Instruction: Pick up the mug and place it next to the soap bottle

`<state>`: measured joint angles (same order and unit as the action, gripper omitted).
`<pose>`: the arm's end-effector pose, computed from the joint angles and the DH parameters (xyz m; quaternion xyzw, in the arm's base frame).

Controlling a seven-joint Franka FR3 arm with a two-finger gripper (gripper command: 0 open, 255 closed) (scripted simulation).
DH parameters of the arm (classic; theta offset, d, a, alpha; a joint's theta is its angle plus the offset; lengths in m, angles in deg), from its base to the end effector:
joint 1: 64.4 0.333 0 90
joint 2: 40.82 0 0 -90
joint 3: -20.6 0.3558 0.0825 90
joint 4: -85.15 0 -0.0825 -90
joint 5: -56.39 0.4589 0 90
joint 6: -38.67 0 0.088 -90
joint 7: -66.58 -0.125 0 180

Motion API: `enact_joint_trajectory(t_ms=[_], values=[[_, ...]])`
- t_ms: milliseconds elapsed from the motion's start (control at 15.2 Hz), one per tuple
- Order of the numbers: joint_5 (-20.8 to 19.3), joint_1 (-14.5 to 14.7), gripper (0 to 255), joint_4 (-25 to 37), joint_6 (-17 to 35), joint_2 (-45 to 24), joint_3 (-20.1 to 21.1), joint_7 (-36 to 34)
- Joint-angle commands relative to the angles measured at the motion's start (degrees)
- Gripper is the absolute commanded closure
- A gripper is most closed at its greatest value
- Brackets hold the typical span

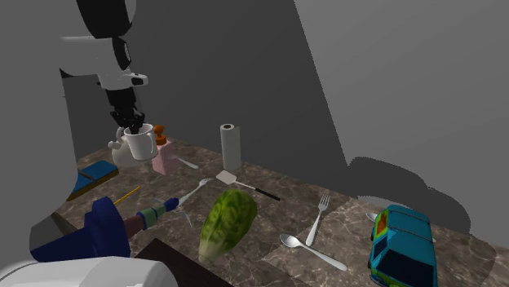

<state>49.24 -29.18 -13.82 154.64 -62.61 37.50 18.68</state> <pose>0.4634 0.5546 0.3473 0.9978 0.0578 -0.0204 0.0255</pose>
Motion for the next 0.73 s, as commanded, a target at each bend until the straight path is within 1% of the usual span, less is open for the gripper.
enact_joint_trajectory(t_ms=[0,660], values=[[-0.3,0.1,255,-0.7,1.4,-0.7,-0.1,-0.2],[-1.6,0.5,255,-3.3,7.6,-4.4,-0.8,-1.1]])
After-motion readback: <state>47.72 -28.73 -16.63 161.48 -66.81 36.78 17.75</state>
